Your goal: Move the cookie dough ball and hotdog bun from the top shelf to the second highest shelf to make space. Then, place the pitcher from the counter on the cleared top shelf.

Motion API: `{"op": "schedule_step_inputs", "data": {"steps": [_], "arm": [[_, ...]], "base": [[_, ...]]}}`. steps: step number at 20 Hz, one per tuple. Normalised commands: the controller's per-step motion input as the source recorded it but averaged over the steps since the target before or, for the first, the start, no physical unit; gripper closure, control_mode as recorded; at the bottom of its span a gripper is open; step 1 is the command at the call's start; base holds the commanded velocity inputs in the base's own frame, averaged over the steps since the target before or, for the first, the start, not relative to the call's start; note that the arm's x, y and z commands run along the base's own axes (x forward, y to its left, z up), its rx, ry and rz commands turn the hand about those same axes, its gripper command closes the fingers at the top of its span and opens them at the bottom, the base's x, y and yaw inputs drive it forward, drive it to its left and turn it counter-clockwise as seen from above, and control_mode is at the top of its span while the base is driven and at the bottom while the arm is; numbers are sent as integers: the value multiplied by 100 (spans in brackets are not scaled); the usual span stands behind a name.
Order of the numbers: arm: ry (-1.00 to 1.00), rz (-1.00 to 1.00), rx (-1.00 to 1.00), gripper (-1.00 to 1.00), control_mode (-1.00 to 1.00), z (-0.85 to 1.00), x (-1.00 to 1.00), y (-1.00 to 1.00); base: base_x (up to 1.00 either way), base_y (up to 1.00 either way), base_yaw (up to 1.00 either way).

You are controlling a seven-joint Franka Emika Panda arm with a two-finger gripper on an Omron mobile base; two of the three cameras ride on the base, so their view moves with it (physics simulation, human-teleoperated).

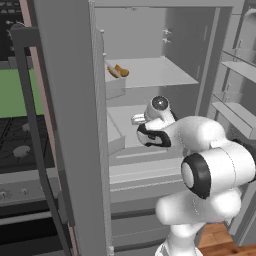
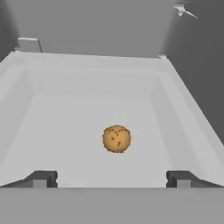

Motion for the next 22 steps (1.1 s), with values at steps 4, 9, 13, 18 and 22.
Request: {"op": "schedule_step_inputs", "data": {"steps": [4,9,13,18,22], "arm": [[-15,4,0,-100,-100,98,-52,23],[-15,4,1,-100,-100,99,-43,24],[-10,3,2,-100,-100,93,-20,14],[-3,3,0,-100,-100,77,-2,9],[0,4,2,-100,-100,58,0,16]], "base": [[0,0,0],[0,0,0],[0,0,0],[0,0,0],[0,0,0]]}}
